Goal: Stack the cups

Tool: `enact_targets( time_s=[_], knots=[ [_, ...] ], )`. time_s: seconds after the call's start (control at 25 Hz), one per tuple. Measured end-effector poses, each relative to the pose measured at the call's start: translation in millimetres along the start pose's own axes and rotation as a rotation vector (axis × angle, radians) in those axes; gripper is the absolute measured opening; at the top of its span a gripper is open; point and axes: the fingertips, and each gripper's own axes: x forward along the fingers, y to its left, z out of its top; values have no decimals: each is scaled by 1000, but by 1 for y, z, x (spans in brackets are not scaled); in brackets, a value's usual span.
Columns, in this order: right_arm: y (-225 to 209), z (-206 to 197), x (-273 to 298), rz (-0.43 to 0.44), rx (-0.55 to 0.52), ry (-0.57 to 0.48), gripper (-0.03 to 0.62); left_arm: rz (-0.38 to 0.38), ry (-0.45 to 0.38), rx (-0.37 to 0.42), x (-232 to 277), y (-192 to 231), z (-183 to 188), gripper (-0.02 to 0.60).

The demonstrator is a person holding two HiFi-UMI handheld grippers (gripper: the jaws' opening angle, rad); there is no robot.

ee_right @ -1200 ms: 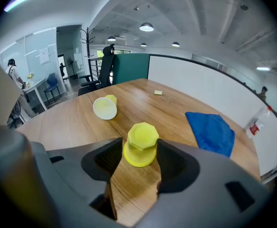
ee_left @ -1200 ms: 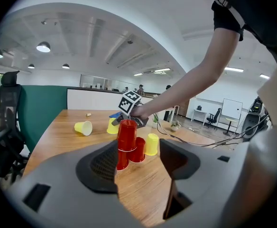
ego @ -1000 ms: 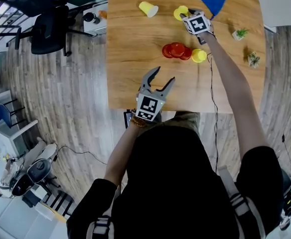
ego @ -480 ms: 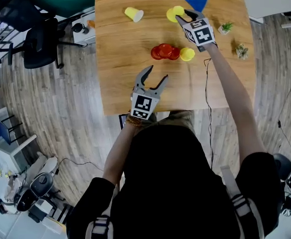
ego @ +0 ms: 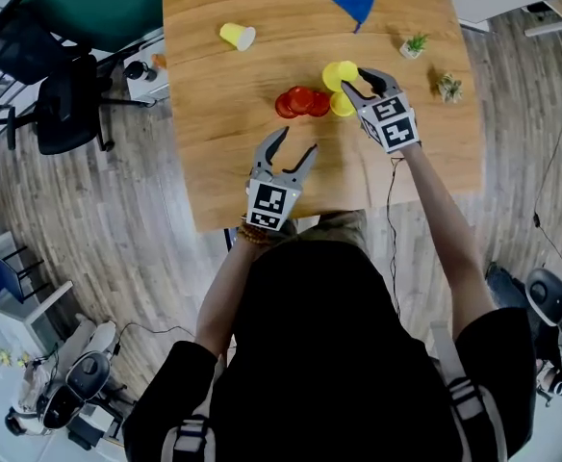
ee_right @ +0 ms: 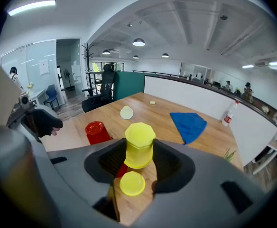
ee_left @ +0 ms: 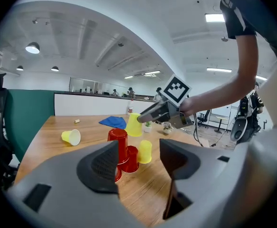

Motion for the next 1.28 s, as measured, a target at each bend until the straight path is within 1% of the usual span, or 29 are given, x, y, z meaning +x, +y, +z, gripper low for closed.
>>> enact_targets(
  time_s=[0.2, 0.32, 0.6, 0.84, 0.88, 0.96, 1.04, 1.12, 1.28],
  knots=[
    [25, -20, -10, 3, -26, 34, 186, -5, -3, 4, 2, -1, 0, 281],
    [32, -27, -12, 0, -33, 49, 186, -8, -3, 7, 3, -1, 0, 281],
    [37, -40, -9, 1, -24, 75, 187, -8, -10, 6, 5, 0, 3, 281],
    [36, -47, -9, -25, -32, 48, 200, 6, -9, 1, 4, 2, 1, 281],
    [35, -45, -10, -33, -38, 36, 207, 10, -10, -1, 4, 4, 2, 281],
    [30, -44, -17, -41, -31, 11, 293, 16, -22, -9, 7, 6, 3, 281],
    [28, -43, -23, -44, -9, -4, 309, 34, -32, -12, 8, 20, 2, 281],
    [30, -41, -28, -56, 3, -9, 313, 74, -36, -14, 3, 46, 2, 281],
    [28, -50, -43, -88, 49, 2, 313, 203, -40, -30, -1, 107, 5, 281]
  ],
)
